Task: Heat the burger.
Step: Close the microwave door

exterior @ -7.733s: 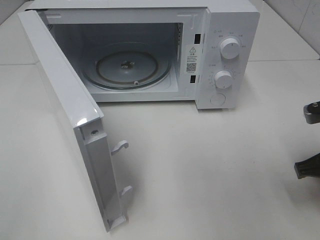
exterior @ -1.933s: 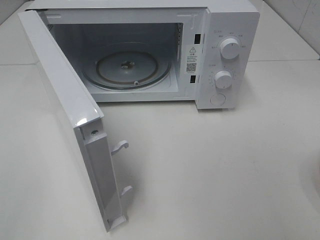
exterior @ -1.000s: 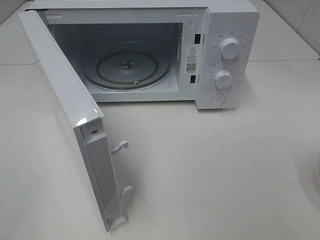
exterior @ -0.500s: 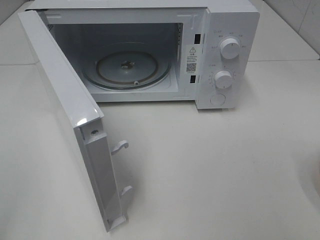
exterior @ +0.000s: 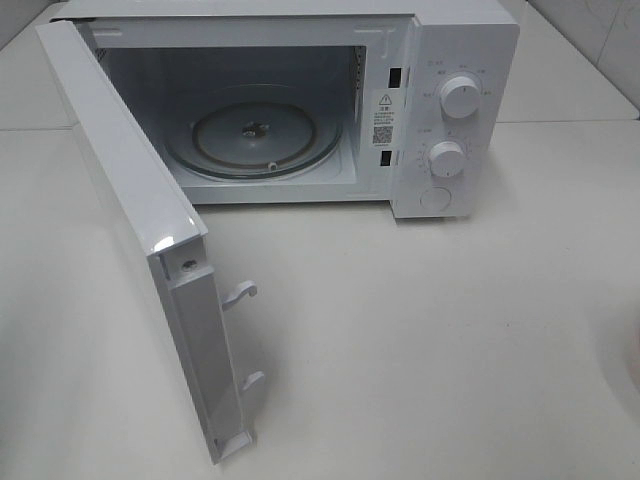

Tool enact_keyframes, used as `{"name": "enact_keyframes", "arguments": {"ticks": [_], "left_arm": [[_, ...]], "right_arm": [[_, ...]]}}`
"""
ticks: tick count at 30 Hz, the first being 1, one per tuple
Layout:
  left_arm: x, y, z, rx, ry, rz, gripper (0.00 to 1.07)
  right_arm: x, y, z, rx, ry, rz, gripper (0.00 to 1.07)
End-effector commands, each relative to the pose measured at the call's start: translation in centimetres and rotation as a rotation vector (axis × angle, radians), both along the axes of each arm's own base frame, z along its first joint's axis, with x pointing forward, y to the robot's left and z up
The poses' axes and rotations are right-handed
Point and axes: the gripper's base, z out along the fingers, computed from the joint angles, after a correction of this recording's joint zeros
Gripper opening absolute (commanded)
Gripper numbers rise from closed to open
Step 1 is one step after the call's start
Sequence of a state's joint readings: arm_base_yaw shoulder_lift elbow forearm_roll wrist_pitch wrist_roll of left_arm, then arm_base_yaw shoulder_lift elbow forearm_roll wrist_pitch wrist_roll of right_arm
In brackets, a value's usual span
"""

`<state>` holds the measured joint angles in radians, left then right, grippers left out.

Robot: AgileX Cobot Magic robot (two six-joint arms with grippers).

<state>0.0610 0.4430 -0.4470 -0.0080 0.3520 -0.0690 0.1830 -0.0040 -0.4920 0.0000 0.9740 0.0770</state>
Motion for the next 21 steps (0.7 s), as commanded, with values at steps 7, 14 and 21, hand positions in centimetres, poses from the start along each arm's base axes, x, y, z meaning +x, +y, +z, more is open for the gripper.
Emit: {"name": "enact_keyframes", "arguments": {"ticks": [7, 14, 21], "left_arm": [[5.0, 0.4, -3.5, 0.019, -0.224, 0.008, 0.0], [8.3, -0.1, -6.0, 0.017, -0.179, -0.066, 0.0], [10.4, -1.6, -8.5, 0.044, -0.121, -0.259, 0.0]], "right_arm": [[-0.3, -0.1, 0.1, 0.008, -0.046, -0.007, 0.76], [-0.3, -0.1, 0.1, 0.008, -0.046, -0.007, 0.76], [-0.3, -0.1, 0.1, 0.008, -0.046, -0.007, 0.76]]}}
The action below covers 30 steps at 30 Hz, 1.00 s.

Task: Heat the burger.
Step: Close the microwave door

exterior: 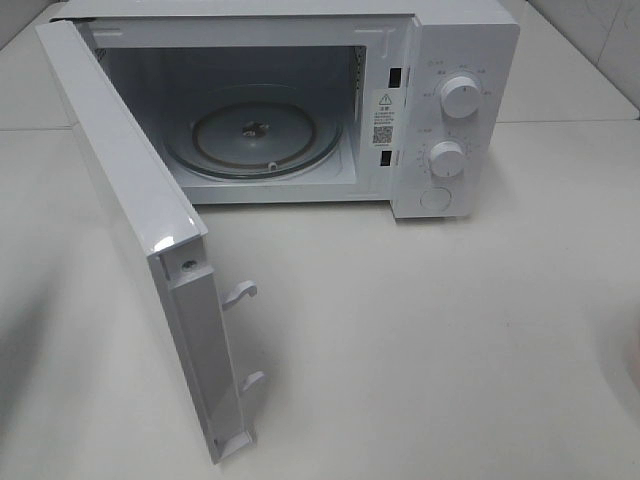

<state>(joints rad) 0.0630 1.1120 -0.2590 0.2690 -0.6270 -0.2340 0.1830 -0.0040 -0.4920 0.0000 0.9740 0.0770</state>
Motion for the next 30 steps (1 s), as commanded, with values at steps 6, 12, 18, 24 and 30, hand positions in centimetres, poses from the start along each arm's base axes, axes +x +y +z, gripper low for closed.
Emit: {"name": "enact_keyframes", "arguments": {"ticks": [6, 12, 18, 24, 30], "left_arm": [[2.6, -1.6, -2.4, 0.001, 0.018, -0.206, 0.0], [4.7, -3.0, -2.7, -0.029, 0.033, -0.27, 0.0], [6.0, -5.6, -3.1, -0.031, 0.045, -0.336, 0.0], [7.1, -8.5, -3.2, -0.043, 0.044, -0.381, 0.0], [8.4, -11.2, -3.1, -0.052, 0.064, -0.425, 0.0]], "right_arm": [[-0.3, -0.1, 0.1, 0.008, -0.046, -0.007, 0.76], [-0.3, -0.1, 0.1, 0.008, -0.046, -0.007, 0.76], [-0.3, -0.1, 0.1, 0.008, -0.046, -0.007, 0.76], [-0.3, -0.1, 0.1, 0.008, -0.046, -0.007, 0.76], [-0.3, -0.1, 0.1, 0.008, -0.046, -0.007, 0.76]]}}
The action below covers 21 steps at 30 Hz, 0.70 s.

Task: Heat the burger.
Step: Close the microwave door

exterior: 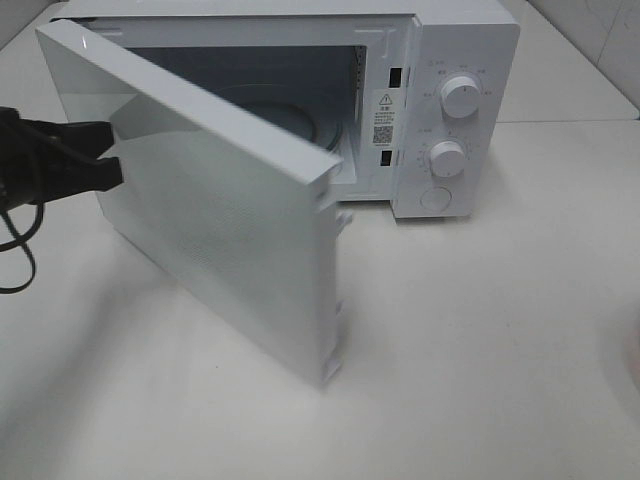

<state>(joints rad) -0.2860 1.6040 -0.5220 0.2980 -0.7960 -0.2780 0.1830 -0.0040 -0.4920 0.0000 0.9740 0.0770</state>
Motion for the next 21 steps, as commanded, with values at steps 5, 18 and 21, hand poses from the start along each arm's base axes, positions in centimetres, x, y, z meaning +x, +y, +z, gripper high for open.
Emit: {"name": "enact_keyframes", "arguments": {"ticks": [5, 18, 21], "left_arm": [[1.6, -3.7, 0.8, -0.019, 0.008, -0.045, 0.0], [4.0, -9.1, 1.7, -0.002, 0.028, -0.074, 0.0], [4.6, -10.0, 1.6, 0.01, 0.023, -0.072, 0.0]], "right_arm": [[-0.3, -0.1, 0.1, 0.008, -0.046, -0.007, 0.76], [-0.3, -0.1, 0.1, 0.008, -0.046, -0.007, 0.76], [-0.3, -0.1, 0.1, 0.008, -0.046, -0.007, 0.76]]}}
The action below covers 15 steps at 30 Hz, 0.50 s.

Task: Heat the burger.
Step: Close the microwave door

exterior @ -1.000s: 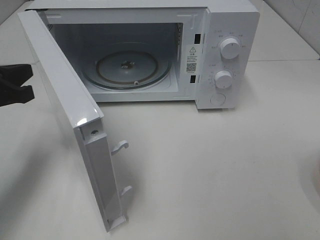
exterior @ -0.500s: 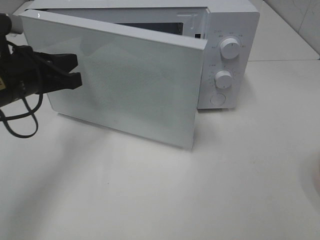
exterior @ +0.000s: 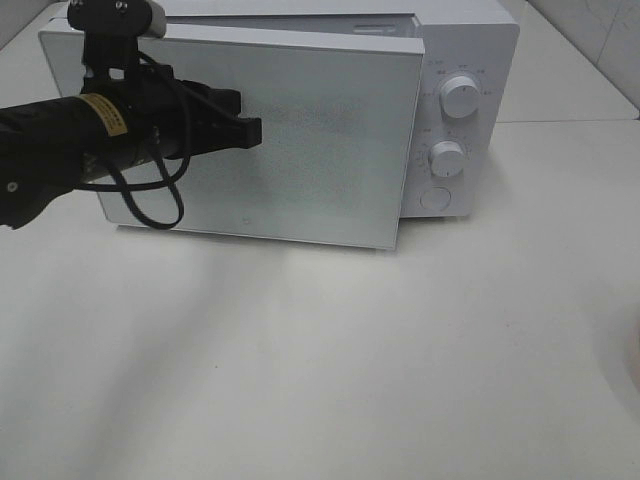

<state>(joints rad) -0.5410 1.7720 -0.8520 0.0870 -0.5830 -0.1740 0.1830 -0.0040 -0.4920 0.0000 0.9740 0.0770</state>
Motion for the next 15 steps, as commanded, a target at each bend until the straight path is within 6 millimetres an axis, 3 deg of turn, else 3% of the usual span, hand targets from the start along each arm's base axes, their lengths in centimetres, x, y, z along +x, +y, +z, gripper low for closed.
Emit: {"name": "enact_keyframes", "arguments": {"ticks": [1, 15], "left_arm": [[0.6, -0.7, 0.3, -0.008, -0.007, 0.016, 0.0], [3.6, -5.6, -0.4, -0.011, -0.018, 0.032, 0.0]], "right_arm": [[-0.3, -0.1, 0.1, 0.008, -0.046, -0.007, 0.76], [-0.3, -0.1, 0.1, 0.008, -0.046, -0.007, 0.76]]}}
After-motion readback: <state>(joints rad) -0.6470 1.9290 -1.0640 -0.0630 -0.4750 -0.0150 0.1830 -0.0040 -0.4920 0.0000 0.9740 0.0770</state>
